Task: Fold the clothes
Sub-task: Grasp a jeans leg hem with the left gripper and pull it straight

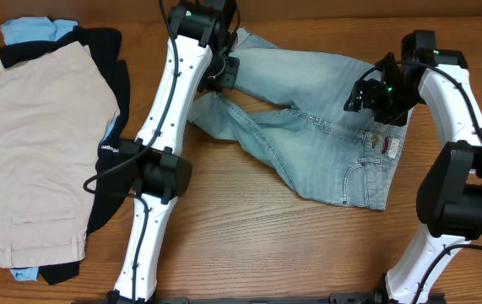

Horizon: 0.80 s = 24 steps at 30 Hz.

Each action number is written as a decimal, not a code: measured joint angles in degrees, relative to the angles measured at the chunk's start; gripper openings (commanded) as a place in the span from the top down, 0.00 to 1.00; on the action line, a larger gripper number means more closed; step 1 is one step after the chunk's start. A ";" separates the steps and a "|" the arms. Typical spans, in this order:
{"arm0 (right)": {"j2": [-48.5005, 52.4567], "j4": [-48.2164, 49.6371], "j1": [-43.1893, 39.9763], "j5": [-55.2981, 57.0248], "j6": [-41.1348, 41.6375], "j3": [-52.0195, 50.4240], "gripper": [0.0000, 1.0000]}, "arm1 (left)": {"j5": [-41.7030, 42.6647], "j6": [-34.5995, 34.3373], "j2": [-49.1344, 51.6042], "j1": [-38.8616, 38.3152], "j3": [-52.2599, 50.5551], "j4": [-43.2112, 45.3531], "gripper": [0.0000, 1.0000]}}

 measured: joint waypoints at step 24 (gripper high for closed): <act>0.00 0.13 0.02 0.00 0.00 0.00 0.11 | -8.90 -7.32 -21.38 4.44 -60.87 6.10 0.20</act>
